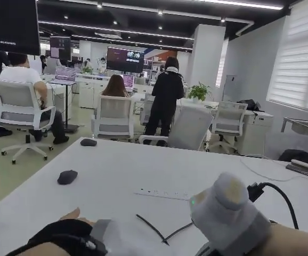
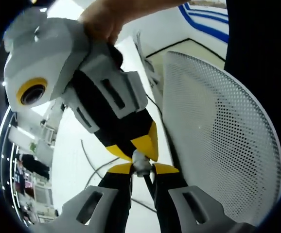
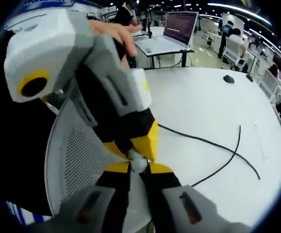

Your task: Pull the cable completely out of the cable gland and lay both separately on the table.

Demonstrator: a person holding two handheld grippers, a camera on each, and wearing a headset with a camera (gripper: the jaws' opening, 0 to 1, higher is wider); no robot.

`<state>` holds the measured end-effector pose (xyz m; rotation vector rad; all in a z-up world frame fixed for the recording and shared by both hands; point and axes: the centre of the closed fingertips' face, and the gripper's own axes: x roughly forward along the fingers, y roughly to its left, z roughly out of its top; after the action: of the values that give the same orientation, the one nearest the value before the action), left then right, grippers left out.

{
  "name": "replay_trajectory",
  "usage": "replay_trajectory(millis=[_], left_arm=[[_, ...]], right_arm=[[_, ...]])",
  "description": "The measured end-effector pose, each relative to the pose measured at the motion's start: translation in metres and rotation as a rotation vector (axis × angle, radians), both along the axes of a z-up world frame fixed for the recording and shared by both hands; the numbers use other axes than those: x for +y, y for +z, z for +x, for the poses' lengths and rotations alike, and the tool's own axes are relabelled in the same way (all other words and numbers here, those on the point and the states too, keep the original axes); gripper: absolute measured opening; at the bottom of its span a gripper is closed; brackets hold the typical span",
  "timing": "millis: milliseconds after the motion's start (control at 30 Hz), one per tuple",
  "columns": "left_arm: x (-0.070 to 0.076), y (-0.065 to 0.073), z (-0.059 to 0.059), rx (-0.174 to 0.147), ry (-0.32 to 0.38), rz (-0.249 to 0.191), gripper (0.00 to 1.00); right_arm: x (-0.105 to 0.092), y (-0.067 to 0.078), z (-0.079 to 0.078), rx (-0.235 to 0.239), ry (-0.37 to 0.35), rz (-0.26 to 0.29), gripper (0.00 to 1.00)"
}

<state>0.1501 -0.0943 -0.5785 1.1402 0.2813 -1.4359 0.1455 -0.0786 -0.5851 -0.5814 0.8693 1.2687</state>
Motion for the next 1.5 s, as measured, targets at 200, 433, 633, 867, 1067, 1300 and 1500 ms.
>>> replay_trajectory(millis=[200,433,633,867,1067,1300,1500], left_arm=[[0.0,-0.007,0.002,0.186,0.067,-0.029,0.16],[0.0,-0.007,-0.002,0.451,0.153,-0.091,0.16],[0.001,-0.002,-0.002,0.579,0.214,-0.128,0.16],[0.006,-0.01,-0.002,0.321,0.176,-0.019,0.16],[-0.003,0.004,-0.006,0.041,-0.004,0.006,0.16],[-0.003,0.005,-0.007,-0.186,-0.126,0.09,0.16],[-0.003,0.008,-0.003,-0.015,0.024,-0.016,0.16]], right_arm=[[0.0,-0.002,0.005,-0.168,-0.037,-0.06,0.1],[-0.001,-0.002,0.006,-0.404,0.018,-0.143,0.1],[0.0,0.004,0.01,-0.623,0.114,-0.191,0.11],[0.0,0.009,0.001,-0.369,-0.006,-0.024,0.13],[-0.005,0.011,0.003,-0.259,-0.029,0.017,0.13],[-0.004,0.005,0.0,-0.238,-0.009,-0.018,0.12],[-0.005,0.007,0.005,-0.38,0.016,-0.069,0.11]])
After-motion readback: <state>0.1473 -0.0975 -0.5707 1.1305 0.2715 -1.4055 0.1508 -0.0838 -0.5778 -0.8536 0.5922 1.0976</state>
